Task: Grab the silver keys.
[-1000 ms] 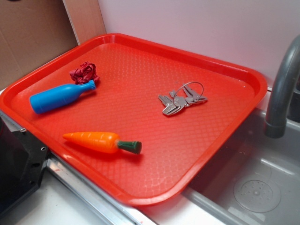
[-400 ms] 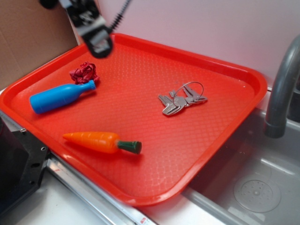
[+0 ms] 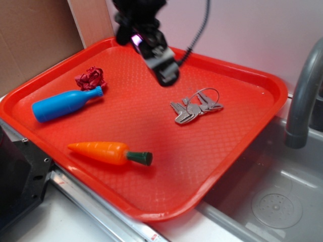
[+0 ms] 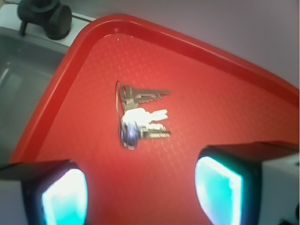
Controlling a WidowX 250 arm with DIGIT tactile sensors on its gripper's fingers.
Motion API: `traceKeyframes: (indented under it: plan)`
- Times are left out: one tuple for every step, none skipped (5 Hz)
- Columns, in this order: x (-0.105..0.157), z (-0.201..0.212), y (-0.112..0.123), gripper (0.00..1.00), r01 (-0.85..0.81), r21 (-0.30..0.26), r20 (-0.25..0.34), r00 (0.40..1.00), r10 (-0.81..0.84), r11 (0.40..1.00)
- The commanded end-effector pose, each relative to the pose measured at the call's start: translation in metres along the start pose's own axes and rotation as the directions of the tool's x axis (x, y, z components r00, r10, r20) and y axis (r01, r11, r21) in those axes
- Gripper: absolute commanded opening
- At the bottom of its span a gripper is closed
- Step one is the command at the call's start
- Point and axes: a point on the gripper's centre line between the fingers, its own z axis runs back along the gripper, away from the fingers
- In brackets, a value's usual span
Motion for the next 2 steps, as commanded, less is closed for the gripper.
traceKeyframes:
  plan:
    - [0.037,-0.045,-0.012,1.0,0.059,0.011,-0.005,0.998,-0.059,0.998]
    - [0.046,-0.061,-0.009,0.89,0.096,0.023,0.003,0.995,-0.096,0.995]
